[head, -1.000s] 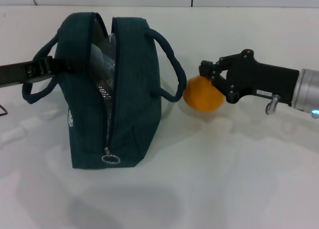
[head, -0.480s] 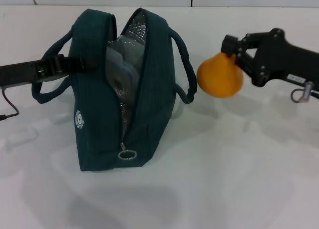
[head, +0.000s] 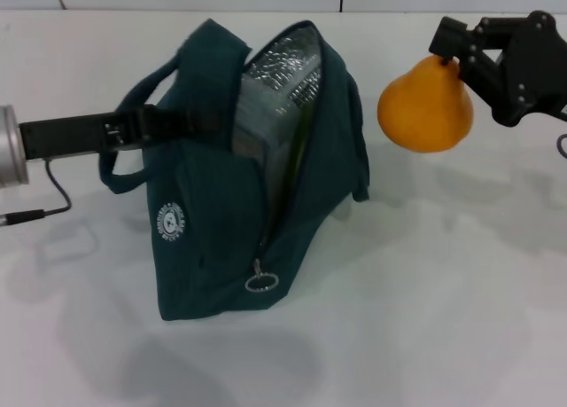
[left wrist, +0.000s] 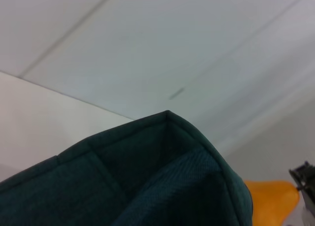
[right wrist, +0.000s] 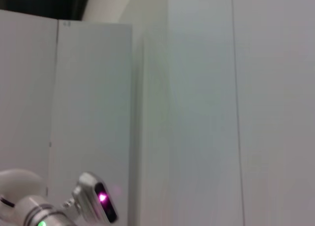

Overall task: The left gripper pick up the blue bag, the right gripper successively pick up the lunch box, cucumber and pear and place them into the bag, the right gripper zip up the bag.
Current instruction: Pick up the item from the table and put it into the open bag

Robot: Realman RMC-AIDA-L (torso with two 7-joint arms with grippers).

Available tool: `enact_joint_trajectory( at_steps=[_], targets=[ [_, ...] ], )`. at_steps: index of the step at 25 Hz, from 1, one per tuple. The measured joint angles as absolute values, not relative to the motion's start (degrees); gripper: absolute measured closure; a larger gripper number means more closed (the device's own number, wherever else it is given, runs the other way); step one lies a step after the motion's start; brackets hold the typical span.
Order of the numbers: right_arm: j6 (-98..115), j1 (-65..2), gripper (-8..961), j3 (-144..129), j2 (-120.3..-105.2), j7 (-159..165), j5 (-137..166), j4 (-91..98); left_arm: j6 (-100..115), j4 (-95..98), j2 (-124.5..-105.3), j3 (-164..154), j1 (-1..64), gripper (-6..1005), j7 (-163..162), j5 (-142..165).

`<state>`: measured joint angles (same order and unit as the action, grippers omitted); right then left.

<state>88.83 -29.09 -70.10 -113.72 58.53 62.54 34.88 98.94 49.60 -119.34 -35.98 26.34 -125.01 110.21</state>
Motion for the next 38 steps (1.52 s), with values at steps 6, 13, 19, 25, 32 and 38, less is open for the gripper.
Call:
enact_joint_trajectory(
  at_steps=[6,13,19,25,32,38],
  targets=[
    [90.8,-29.09,915,-70.05,-113.97,60.49,62.27,38.7,98.97,49.55,-119.41,-42.75,26.37,955,-125.24,105.82],
    [92.98,-29.68,913,-70.09,-114.97,62.27,62.22,42.1,98.79,49.55,-119.53,-47.52,26.78,955,-125.4,102.13],
    [93.42,-30.64,912,-70.53,-115.21,62.49,62.37,41.78,97.53,49.34,-119.61,-48.54,27.64,955,-125.42,101.79],
    [93.29,-32.55,910,-71.98,-115.32,62.23,62.63,38.27,95.5,47.81,-119.5,-48.62,28.33,955,-125.17,101.93],
    [92.69,-35.58,908,-74.27,-115.4,60.4,62.76,33.18,95.29,47.72,-119.46,-48.61,28.53,955,-125.17,102.12],
    [92.51,-35.55,907,-75.31,-115.36,60.38,64.52,32.82,94.59,47.72,-119.37,-48.42,28.56,955,-125.33,102.09]
  ],
)
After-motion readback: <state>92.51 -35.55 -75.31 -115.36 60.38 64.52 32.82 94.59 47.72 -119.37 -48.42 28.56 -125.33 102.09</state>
